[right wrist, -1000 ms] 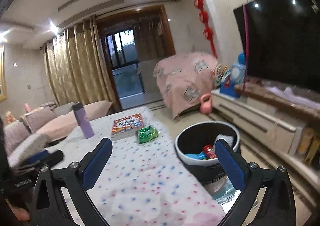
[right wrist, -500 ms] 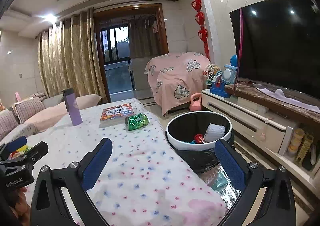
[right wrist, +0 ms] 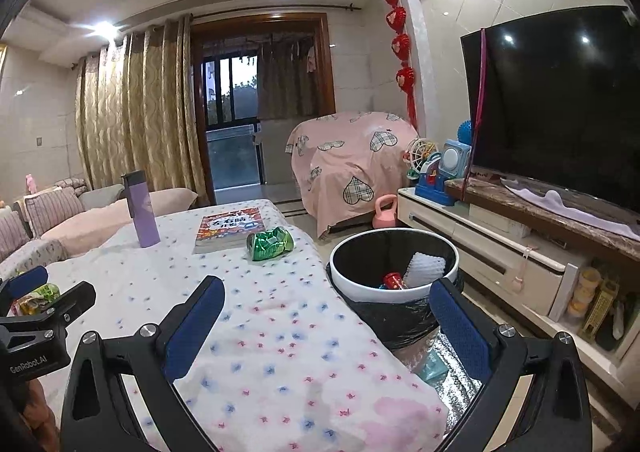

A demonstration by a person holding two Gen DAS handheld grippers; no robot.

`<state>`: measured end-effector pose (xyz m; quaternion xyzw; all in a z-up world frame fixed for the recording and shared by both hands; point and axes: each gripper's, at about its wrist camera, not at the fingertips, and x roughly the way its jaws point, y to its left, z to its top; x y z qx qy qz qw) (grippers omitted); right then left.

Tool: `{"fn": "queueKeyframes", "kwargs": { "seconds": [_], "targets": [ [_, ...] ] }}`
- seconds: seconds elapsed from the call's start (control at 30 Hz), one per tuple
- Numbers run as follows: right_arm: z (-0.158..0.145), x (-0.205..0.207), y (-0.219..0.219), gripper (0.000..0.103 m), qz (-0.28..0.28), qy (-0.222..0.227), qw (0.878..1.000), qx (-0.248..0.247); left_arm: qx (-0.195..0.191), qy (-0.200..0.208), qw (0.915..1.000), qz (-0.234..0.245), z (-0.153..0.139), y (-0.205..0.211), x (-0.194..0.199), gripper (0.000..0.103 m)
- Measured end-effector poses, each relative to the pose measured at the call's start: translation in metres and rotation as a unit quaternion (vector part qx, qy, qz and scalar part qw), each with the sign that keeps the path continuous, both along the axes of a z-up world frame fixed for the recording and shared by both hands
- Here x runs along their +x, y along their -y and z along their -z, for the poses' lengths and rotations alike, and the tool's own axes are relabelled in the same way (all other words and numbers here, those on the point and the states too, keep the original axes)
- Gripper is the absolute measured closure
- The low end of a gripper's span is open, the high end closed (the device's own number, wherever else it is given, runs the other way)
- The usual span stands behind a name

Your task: Collect trash

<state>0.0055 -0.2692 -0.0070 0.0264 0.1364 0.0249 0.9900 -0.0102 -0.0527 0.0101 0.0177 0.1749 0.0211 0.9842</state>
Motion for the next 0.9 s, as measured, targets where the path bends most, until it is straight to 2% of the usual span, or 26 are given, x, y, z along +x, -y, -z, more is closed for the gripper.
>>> {"fn": "queueKeyframes", "kwargs": {
  "seconds": [0.9],
  "targets": [
    [0.0007,0.0003,0.0014,0.000,-0.005,-0.001,1.000,0.005,-0.004,0.003,1.0000,0.005,0.0012,0.0001,-0.0008,0.000]
  ]
}}
